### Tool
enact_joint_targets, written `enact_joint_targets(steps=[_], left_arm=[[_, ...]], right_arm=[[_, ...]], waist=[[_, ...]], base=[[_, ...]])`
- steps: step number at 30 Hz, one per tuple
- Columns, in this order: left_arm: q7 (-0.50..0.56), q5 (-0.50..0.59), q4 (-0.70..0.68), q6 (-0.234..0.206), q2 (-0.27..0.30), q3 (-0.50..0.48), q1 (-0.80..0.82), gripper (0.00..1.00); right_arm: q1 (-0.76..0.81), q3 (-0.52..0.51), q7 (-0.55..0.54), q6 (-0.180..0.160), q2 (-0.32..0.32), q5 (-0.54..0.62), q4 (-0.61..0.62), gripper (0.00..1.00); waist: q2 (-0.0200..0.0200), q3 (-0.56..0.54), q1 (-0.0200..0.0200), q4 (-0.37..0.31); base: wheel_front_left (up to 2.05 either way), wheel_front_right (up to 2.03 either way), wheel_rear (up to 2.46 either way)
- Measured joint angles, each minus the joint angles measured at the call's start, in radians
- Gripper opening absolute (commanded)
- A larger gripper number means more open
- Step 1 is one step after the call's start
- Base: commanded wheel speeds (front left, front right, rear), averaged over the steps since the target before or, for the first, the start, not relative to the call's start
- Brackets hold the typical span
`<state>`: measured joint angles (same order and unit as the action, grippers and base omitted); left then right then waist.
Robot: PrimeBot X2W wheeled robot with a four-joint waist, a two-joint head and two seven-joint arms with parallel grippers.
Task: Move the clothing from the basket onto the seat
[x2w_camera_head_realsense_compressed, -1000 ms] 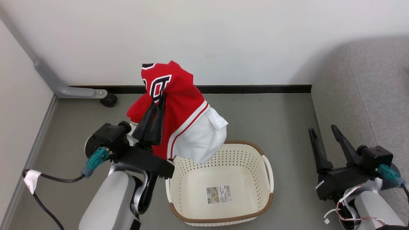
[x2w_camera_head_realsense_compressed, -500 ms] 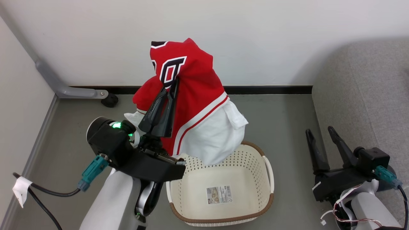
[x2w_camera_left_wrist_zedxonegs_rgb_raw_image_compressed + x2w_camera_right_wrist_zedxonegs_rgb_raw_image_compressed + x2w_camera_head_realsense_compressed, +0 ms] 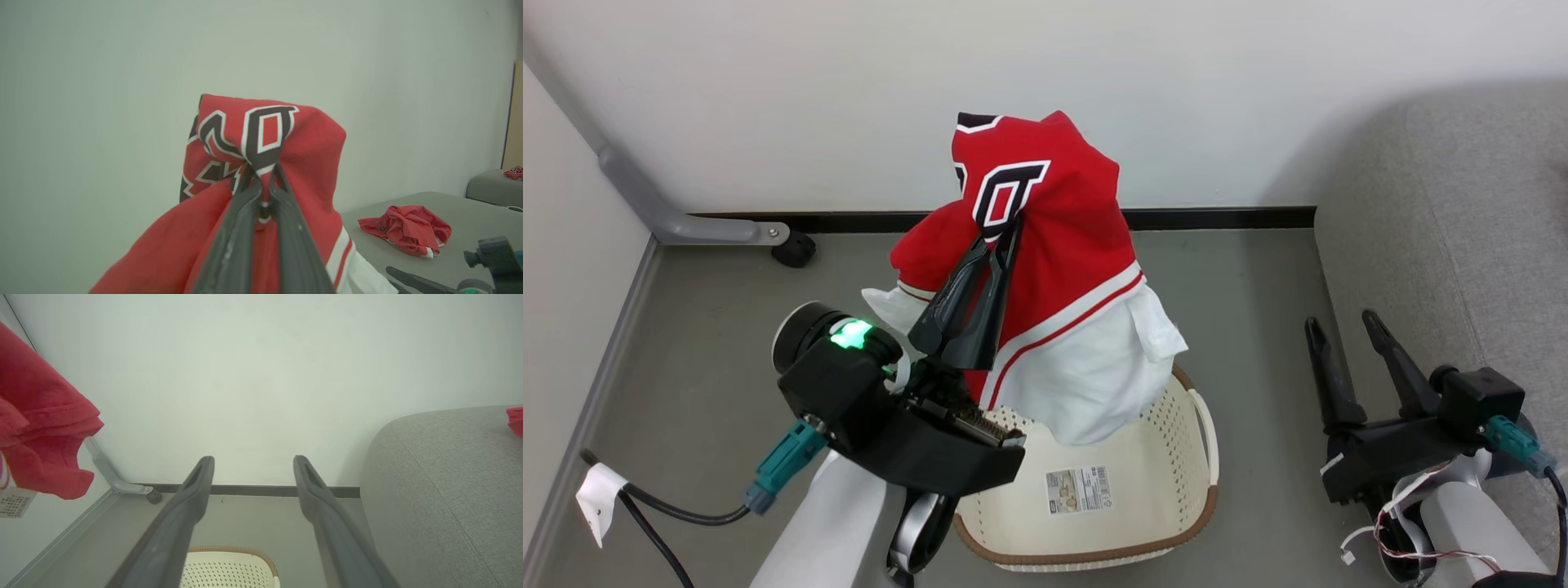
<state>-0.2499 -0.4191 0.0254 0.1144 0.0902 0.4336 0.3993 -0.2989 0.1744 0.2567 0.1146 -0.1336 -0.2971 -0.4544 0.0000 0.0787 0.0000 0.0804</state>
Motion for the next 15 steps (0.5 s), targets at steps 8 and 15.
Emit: enact_joint_targets(steps=[8, 15], left_arm=[[0.0, 0.0, 0.001, 0.0, 0.0, 0.0, -0.016, 0.0], [0.0, 0.0, 0.014, 0.0, -0.001, 0.0, -0.017, 0.0]], right_arm=[[-0.032, -0.002, 0.0, 0.001, 0.011, -0.01, 0.155, 1.0], [-0.045, 0.06, 0.0, 0.009, 0.013, -0.039, 0.323, 1.0]], waist=[[0.0, 0.008, 0.0, -0.011], [0.0, 0.015, 0.0, -0.025]], base=[[0.0, 0.0, 0.0], [0.0, 0.0, 0.0]])
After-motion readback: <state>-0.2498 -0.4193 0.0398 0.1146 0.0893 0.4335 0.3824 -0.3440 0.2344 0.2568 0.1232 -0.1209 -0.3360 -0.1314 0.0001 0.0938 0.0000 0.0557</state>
